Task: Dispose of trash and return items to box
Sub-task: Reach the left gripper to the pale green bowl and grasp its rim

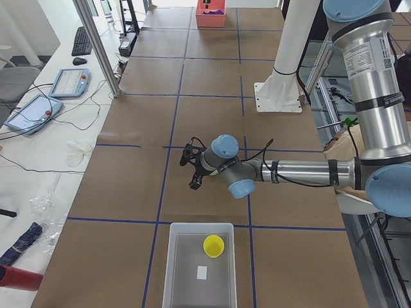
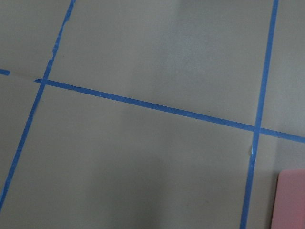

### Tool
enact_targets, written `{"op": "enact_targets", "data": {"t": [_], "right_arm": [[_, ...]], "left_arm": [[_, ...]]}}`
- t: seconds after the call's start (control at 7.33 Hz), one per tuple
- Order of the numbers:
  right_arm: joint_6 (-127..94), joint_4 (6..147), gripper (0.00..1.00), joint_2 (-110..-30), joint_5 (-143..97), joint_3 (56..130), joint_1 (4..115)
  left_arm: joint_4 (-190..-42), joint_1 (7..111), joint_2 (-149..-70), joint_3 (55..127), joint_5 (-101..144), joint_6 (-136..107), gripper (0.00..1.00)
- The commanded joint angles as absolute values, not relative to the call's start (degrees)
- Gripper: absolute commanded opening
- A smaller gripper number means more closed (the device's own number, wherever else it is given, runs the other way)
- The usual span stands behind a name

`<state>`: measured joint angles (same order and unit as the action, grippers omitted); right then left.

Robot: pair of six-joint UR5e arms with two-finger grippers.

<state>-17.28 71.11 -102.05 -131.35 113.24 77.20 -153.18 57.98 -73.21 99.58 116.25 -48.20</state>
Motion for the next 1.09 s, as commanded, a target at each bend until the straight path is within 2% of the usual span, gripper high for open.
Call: {"op": "enact_targets", "data": {"t": [0.0, 0.41, 0.55, 0.68, 0.95], "right_arm": [[-21.9, 67.5, 1.0, -102.0, -129.5, 113.3, 73.7], [-21.8, 67.5, 1.0, -102.1, -129.2, 113.3, 73.7], [-21.8, 67.5, 1.0, -102.1, -129.2, 113.2, 73.7], [-21.8, 67.5, 1.0, -102.1, -129.2, 113.2, 73.7], [-21.8, 67.5, 1.0, -102.1, -129.2, 113.2, 73.7]], "left_arm": [[-156.8, 46.5, -73.0, 99.1, 107.7, -64.6, 0.76], [-156.8, 39.0, -73.1, 98.3, 101.8, -71.6, 0.56], [-156.8, 38.7, -73.1, 97.9, 101.8, -71.5, 0.23], [-156.9, 38.4, -73.1, 97.9, 101.8, -71.4, 0.0], [-157.0, 39.4, -72.6, 99.5, 102.6, -67.4, 0.0]]}}
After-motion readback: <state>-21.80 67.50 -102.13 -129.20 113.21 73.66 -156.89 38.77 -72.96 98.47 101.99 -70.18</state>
